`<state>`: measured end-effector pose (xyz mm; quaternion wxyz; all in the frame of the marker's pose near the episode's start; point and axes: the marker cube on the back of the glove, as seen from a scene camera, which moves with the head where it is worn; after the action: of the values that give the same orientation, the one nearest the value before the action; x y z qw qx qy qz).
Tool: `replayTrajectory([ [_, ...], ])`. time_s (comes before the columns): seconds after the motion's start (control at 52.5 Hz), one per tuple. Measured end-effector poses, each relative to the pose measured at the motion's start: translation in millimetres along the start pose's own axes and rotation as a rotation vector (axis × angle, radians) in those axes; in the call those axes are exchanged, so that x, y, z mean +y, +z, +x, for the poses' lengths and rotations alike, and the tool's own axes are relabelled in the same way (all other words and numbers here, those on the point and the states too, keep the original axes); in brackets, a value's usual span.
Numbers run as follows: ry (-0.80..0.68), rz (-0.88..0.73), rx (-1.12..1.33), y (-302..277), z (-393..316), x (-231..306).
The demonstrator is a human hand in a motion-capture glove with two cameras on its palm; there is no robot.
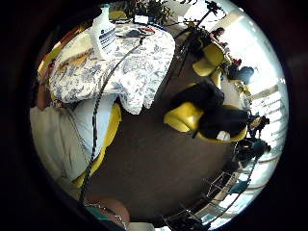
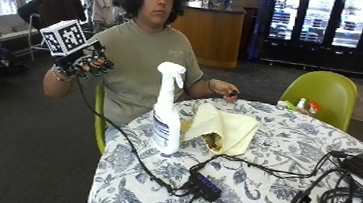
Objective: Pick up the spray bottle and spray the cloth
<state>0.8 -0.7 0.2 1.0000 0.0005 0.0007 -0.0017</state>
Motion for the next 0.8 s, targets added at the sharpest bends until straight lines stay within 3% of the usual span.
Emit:
replayTrajectory([
  [0.343,0.018,0.031,-0.032,8,5,0],
  [0.59,0.080,-0.026,-0.249,36,5,-16],
  [0.799,0.164,0.147,-0.433,47,7,-60],
])
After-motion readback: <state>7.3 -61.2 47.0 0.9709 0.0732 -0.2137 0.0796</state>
